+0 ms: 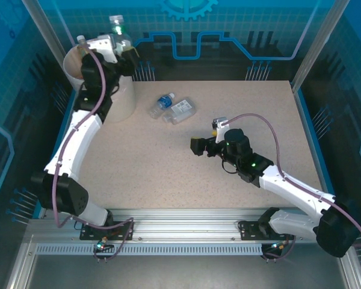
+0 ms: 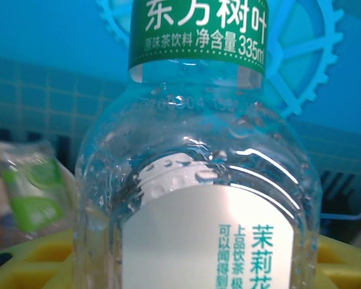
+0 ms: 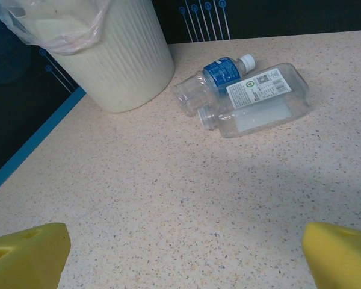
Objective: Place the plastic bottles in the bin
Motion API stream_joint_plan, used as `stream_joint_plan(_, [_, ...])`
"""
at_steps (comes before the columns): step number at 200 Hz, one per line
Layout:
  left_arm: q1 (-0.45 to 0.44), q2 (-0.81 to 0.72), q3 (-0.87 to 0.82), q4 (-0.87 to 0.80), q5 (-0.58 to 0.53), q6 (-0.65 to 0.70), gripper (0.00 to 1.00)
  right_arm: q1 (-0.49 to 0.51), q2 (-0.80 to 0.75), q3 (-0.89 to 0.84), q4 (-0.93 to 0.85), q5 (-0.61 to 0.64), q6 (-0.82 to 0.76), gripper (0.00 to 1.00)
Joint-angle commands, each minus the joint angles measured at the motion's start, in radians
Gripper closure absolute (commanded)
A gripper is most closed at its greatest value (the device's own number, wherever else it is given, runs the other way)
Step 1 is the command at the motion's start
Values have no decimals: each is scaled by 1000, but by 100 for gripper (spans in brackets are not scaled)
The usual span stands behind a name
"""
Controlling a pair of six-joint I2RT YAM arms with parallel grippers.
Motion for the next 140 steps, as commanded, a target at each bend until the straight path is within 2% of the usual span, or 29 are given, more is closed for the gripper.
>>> stream_joint_plan(1, [58, 27, 50, -26, 62, 145, 56, 14, 8, 32, 26, -23, -1, 0])
stream_joint_plan(27, [136, 63, 63, 27, 156, 209, 56, 15, 12, 35, 22, -23, 7, 0])
stream_joint_plan(61, [231, 168, 166, -20, 251, 223, 57, 17, 20, 50, 6, -26, 13, 0])
stream_joint_plan(105, [277, 295, 302, -141, 366, 288, 56, 21, 28, 59, 1, -15, 17, 0])
stream_joint_plan(140, [279, 395, 416, -304, 360, 401, 54, 23, 47, 71, -5, -19, 16, 0])
